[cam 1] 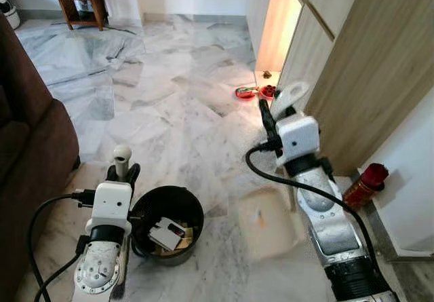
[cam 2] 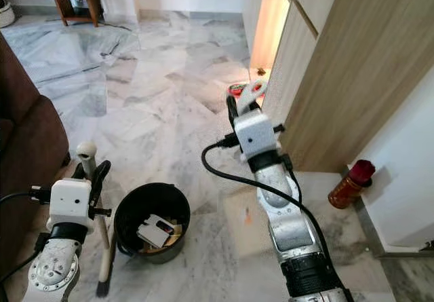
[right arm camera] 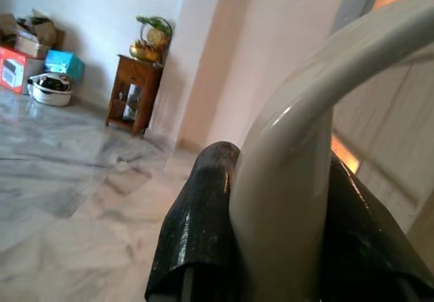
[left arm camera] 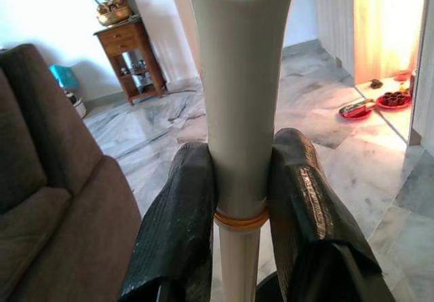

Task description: Sweep floor

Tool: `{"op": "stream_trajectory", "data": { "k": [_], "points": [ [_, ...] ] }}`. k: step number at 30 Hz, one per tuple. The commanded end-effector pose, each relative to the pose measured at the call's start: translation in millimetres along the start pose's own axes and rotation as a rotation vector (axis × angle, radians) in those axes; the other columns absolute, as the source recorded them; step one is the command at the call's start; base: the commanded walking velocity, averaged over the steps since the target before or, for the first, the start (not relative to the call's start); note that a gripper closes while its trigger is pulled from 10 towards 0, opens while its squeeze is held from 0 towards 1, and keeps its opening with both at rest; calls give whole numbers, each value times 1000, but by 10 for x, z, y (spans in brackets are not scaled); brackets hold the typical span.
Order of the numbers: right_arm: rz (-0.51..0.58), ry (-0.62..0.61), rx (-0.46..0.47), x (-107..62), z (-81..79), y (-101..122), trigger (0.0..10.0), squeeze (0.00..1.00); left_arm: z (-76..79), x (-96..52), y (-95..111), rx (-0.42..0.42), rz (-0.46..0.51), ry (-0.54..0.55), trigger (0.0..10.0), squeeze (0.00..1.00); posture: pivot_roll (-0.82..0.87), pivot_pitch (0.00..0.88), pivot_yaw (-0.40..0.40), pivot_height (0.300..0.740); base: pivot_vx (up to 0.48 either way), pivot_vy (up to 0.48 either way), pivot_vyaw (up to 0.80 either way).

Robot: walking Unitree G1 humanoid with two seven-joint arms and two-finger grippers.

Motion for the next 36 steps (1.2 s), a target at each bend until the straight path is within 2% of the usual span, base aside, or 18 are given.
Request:
{"op": "stream_trajectory", "data": {
  "k": [1,4,11,17,22,36],
  "points": [
    [42,-40,42,27,94,82,10000,0,-51,3,55,17,37,12,10000,0,63,85,-31,740,0,0,0],
    [-19,-98,83,-20,202,-64,10000,0,-68,1,49,0,29,29,10000,0,58,84,-32,740,0,0,0],
    [-21,-112,95,-48,299,-134,10000,0,-69,-23,42,-32,19,41,10000,0,58,73,-34,740,0,0,0],
    [-30,-113,112,-84,336,-199,10000,0,-105,-25,42,-80,10,74,10000,0,58,61,-36,740,0,0,0],
    [-46,-164,173,-116,370,-282,10000,0,-118,-27,51,-82,14,73,10000,0,61,56,-30,740,0,0,0],
    [-64,-181,210,-124,353,-368,10000,0,-109,7,80,-96,20,75,10000,0,62,94,-31,740,0,0,0]
  ]
}}
Point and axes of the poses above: a point about 5 cm out from each wrist's last joint towards the gripper, its own x axis pointing out of the wrist towards the gripper, its own y axis along the axis of the wrist's last joint, z = x × y, the point moved 2 cm from there along x, pointing out of the wrist towards the gripper, and after that the axes turned 12 degrees about x, right-handed, at the moved point
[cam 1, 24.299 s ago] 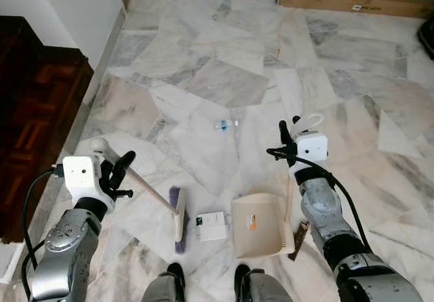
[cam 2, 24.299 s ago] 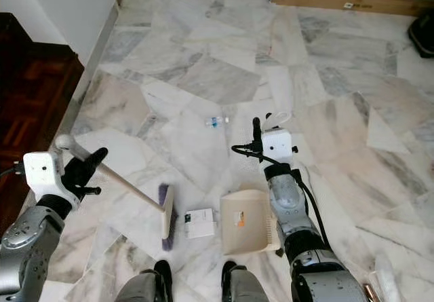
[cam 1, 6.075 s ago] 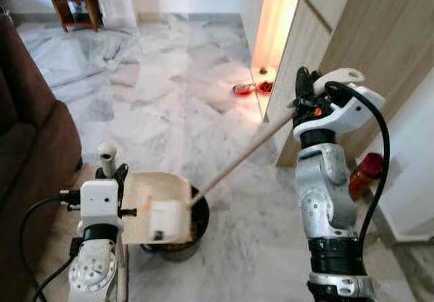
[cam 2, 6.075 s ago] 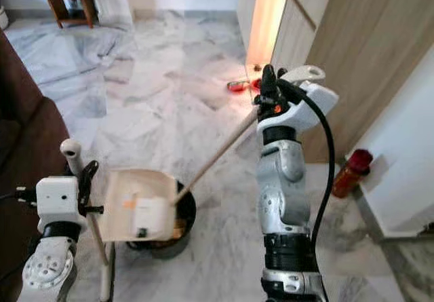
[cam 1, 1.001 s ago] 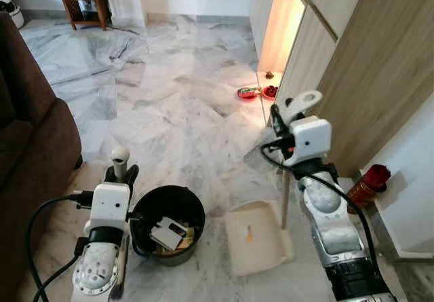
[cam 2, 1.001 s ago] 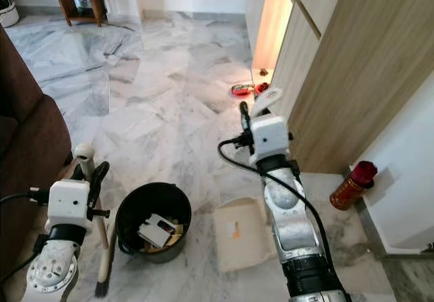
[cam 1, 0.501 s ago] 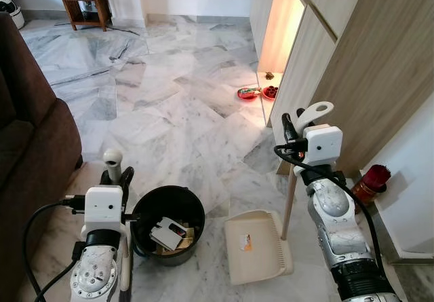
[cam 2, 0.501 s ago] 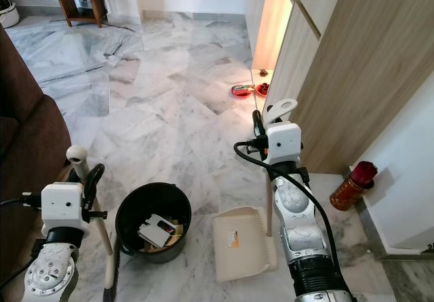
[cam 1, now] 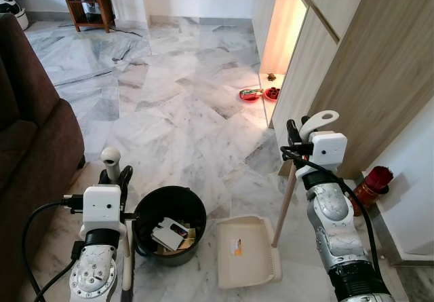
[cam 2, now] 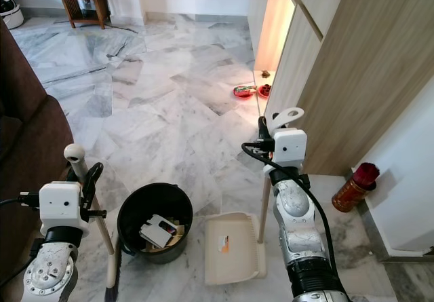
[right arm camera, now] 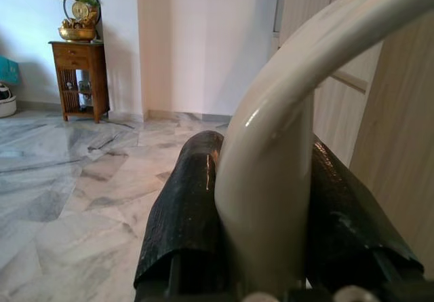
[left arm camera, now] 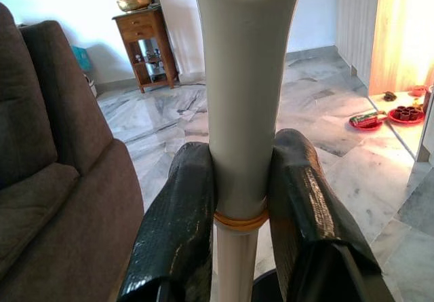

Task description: Sweep floor

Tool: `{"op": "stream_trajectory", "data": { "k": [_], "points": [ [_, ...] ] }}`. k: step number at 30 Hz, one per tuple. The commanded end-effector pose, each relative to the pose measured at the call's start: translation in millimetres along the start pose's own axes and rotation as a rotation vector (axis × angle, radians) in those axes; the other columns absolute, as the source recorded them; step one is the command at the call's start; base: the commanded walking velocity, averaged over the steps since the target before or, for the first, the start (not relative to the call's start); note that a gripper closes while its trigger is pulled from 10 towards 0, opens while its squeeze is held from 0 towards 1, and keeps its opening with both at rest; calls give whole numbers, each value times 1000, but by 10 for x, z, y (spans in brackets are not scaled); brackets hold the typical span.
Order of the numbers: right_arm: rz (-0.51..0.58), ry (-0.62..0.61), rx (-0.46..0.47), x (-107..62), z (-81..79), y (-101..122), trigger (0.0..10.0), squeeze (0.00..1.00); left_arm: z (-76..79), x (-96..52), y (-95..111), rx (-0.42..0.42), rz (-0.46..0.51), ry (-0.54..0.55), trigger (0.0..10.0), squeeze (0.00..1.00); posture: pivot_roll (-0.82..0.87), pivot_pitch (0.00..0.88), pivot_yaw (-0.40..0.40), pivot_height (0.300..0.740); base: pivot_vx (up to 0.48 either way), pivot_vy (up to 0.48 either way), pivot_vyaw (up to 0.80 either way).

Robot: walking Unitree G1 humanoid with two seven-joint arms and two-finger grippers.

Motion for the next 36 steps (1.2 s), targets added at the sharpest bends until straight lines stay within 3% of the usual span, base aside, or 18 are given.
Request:
{"op": "stream_trajectory", "data": {
  "k": [1,18,36],
  "points": [
    [32,-7,16,30,7,59,10000,0,-38,38,123,-16,50,19,10000,0,61,97,-31,740,0,0,0],
    [44,18,35,78,-53,95,10000,0,-45,35,123,-19,51,27,10000,0,54,107,-34,740,0,0,0],
    [45,50,30,86,-107,109,10000,0,-8,3,109,-25,55,14,10000,0,46,58,-44,740,-57,0,0]
  ]
}}
Point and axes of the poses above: a point about 5 cm out from each wrist's last joint towards the gripper, its own x axis pointing out of the wrist towards the gripper, its own y axis along the axis of the wrist's last joint, z = x × y, the point moved 2 cm from there along x, pointing out of the wrist towards the gripper, and after that the axes turned 12 degrees about x, right-handed, at the moved point
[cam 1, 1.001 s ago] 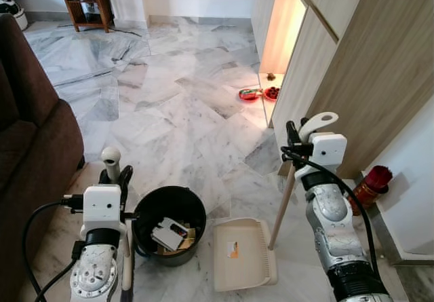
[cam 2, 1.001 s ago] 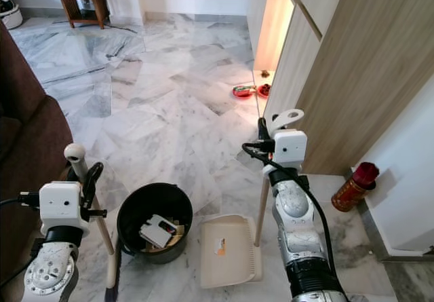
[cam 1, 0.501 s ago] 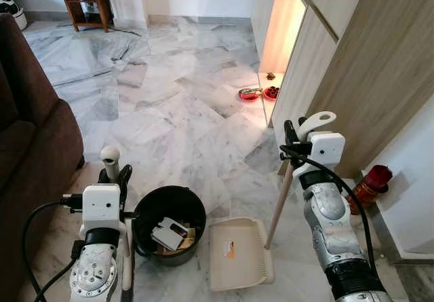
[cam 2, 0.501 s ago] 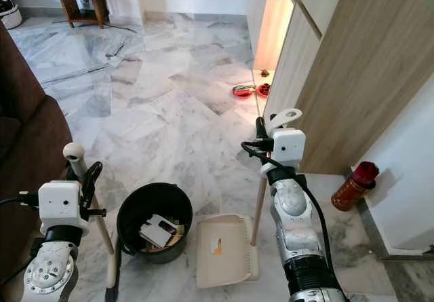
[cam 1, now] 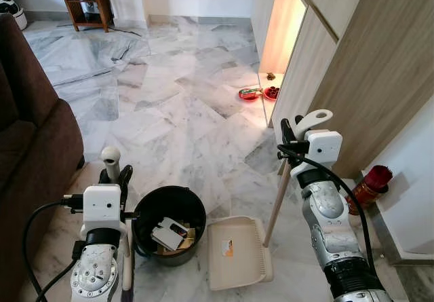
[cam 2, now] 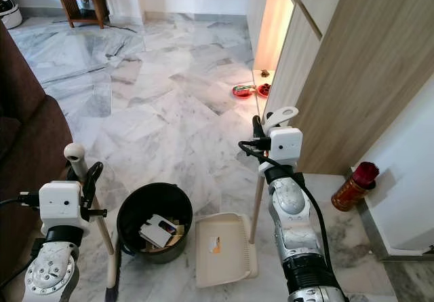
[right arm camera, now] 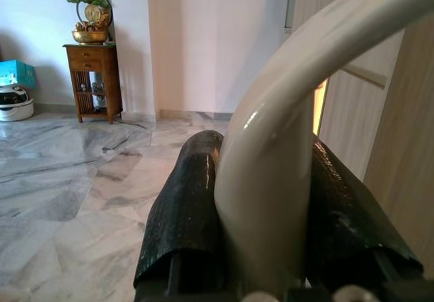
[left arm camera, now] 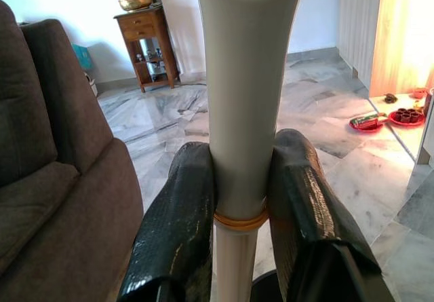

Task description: Sweep floor

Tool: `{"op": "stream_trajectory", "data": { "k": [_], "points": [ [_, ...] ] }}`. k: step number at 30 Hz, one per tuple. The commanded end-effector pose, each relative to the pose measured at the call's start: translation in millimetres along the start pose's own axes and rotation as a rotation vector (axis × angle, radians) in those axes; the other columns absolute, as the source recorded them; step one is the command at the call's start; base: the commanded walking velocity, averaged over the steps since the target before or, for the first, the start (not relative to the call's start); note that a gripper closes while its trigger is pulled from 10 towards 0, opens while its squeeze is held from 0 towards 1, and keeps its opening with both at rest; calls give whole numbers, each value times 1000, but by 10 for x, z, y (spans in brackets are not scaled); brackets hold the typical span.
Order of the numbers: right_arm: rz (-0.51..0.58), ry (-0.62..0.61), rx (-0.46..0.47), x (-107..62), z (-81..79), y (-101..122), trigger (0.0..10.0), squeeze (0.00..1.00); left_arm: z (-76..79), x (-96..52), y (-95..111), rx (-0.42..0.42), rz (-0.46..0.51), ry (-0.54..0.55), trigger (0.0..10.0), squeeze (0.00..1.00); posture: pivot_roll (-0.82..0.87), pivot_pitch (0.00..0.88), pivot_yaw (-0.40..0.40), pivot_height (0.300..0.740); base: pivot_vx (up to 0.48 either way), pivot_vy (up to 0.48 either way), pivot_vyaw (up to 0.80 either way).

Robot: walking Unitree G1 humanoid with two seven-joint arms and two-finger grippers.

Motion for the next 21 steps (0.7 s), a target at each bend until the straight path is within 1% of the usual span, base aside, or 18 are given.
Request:
{"op": "stream_trajectory", "data": {
  "k": [1,4,7,9,13,21],
  "points": [
    [50,15,2,44,-34,116,10000,0,-8,-1,103,-15,56,3,10000,0,45,56,-42,740,-262,0,0],
    [53,16,4,48,-40,122,10000,0,-9,1,104,-16,57,2,10000,0,45,57,-40,740,-262,0,0],
    [55,12,19,63,-51,132,10000,0,-16,21,114,-16,59,4,10000,0,53,83,-40,740,-261,0,0],
    [54,14,21,60,-61,129,10000,0,-17,23,113,-17,57,7,10000,0,53,85,-40,740,-262,0,0],
    [51,15,2,51,-78,114,10000,0,-29,28,131,-36,55,22,10000,0,58,102,-37,740,-261,0,0],
    [52,15,11,54,-95,115,10000,0,-57,24,117,-25,51,24,10000,0,55,105,-35,740,-262,0,0]
  ]
}}
Point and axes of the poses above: a point about 5 cm out from each wrist's last joint towards the gripper, its own x axis pointing out of the wrist towards the gripper, its own y axis along the axis of the wrist's last joint, z = x × y, the point moved 2 cm from there along x, pointing out of the wrist towards the gripper, and after that the axes turned 12 degrees about x, right-handed, at the moved point
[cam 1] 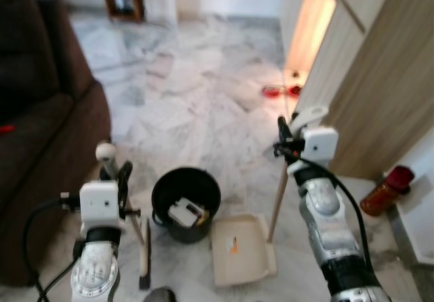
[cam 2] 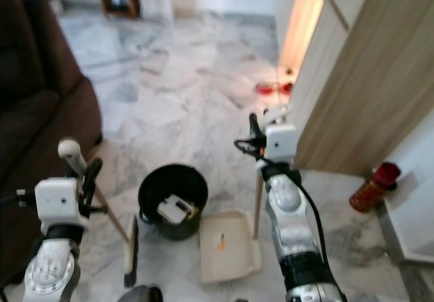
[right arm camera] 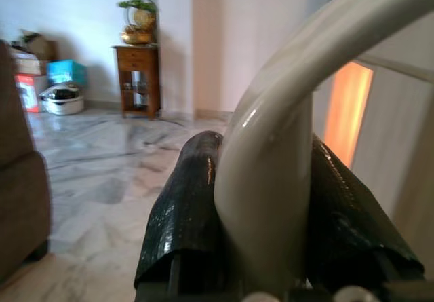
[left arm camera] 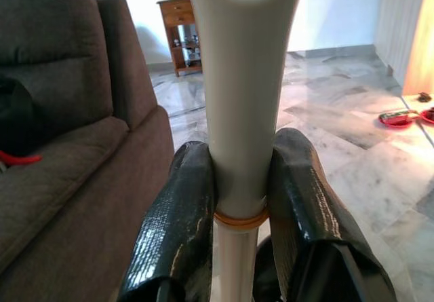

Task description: Sweep floor

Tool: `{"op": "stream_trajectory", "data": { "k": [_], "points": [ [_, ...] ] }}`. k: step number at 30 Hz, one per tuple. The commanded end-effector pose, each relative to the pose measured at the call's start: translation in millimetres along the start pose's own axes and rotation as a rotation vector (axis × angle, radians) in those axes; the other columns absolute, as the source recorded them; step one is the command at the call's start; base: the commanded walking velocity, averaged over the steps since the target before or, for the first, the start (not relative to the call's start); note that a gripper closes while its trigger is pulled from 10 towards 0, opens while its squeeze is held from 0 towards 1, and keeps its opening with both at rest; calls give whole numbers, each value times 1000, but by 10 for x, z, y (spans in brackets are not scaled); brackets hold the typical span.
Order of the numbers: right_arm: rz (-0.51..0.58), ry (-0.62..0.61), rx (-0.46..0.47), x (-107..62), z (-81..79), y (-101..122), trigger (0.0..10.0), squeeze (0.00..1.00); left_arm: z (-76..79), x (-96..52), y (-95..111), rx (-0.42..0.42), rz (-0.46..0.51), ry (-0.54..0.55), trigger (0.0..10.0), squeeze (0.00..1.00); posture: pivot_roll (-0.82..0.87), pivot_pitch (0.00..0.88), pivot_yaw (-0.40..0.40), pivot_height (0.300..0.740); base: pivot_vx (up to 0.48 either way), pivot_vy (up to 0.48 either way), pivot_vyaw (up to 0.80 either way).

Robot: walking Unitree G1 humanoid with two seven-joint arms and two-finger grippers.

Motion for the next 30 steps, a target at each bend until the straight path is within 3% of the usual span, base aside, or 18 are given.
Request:
{"op": "stream_trajectory", "data": {
  "k": [1,24,30],
  "points": [
    [50,11,19,46,-54,113,10000,0,-56,37,111,18,54,14,10000,0,57,105,-35,740,-262,0,0],
    [57,13,40,42,-68,128,10000,0,-24,39,110,21,60,-5,10000,0,53,75,-37,740,-264,0,0],
    [37,2,51,50,-59,99,10000,0,-8,60,89,28,57,-11,10000,0,47,49,-32,740,0,0,-133]
  ]
}}
Point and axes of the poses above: a point about 5 cm out from each wrist's last joint towards the gripper, its own x axis pointing out of the wrist towards the gripper, its own y axis along the axis of the wrist's last joint, z = x × y, the point moved 2 cm from there along x, pointing out of the wrist towards the gripper, and after that the axes turned 12 degrees about x, right-handed, at the moved point
